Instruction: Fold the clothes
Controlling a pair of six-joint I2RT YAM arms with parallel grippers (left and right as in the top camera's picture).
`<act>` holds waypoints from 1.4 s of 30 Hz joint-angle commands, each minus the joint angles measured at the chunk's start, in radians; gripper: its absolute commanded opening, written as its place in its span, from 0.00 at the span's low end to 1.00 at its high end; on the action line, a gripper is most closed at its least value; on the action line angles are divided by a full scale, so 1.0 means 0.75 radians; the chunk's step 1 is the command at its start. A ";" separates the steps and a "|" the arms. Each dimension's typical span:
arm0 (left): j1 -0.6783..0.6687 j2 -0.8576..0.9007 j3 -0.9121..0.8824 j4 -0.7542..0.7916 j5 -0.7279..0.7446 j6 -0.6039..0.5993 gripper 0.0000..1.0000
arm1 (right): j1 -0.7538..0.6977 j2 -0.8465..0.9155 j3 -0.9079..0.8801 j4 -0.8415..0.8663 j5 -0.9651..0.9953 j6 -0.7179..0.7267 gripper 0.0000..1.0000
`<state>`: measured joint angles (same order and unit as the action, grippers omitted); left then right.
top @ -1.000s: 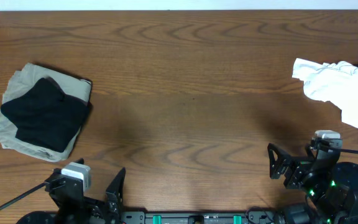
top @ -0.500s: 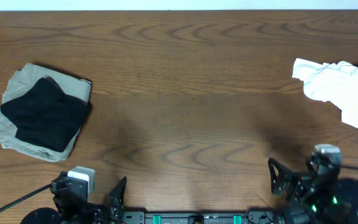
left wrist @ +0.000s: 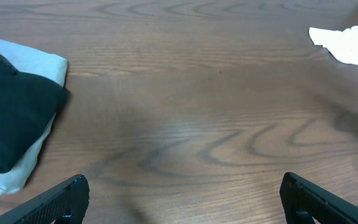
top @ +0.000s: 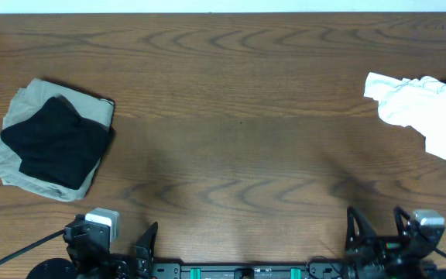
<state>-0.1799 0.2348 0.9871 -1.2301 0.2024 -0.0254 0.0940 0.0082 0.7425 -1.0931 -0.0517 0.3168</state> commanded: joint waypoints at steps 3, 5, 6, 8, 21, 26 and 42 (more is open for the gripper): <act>-0.006 -0.004 -0.011 -0.001 -0.010 -0.002 0.98 | -0.040 -0.004 -0.139 0.215 0.014 -0.145 0.99; -0.006 -0.004 -0.011 -0.001 -0.010 -0.002 0.98 | -0.040 -0.004 -0.226 0.389 0.014 -0.227 0.99; -0.006 -0.004 -0.011 -0.001 -0.010 -0.002 0.98 | -0.040 -0.004 -0.255 0.443 0.014 -0.249 0.99; -0.006 -0.004 -0.011 -0.001 -0.010 -0.002 0.98 | -0.040 -0.004 -0.344 0.598 0.015 -0.309 0.99; -0.006 -0.004 -0.011 -0.001 -0.010 -0.001 0.98 | -0.040 -0.004 -0.987 1.579 0.016 -0.369 0.99; -0.006 -0.004 -0.011 -0.001 -0.010 -0.001 0.98 | -0.039 -0.005 -0.981 1.382 0.050 -0.364 0.99; -0.006 -0.004 -0.011 -0.001 -0.010 -0.001 0.98 | -0.039 -0.004 -0.983 1.360 0.049 -0.364 0.99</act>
